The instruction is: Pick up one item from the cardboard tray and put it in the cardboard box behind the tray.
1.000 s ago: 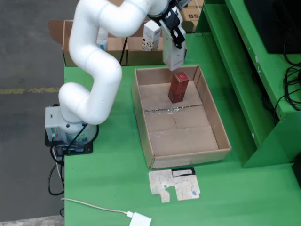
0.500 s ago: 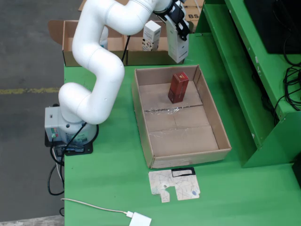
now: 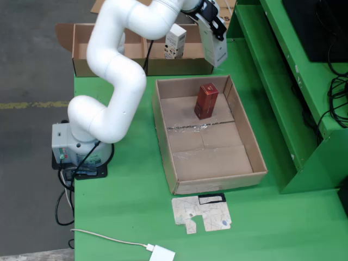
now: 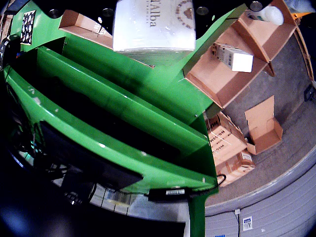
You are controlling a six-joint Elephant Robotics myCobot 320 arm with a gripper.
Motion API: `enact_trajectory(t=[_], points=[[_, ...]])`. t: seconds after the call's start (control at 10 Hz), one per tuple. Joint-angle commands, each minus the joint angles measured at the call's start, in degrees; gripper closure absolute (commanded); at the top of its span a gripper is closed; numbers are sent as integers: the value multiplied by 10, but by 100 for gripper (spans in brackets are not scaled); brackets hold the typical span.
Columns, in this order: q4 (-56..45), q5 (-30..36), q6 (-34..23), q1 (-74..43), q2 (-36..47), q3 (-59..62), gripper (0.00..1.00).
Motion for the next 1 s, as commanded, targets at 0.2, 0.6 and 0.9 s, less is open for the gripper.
enact_trajectory(t=[0.2,0.6,0.9], points=[[447,-214,-138,62,-141,13,100],[448,-214,-121,86,-178,13,100],[448,-214,-168,94,-176,13,100]])
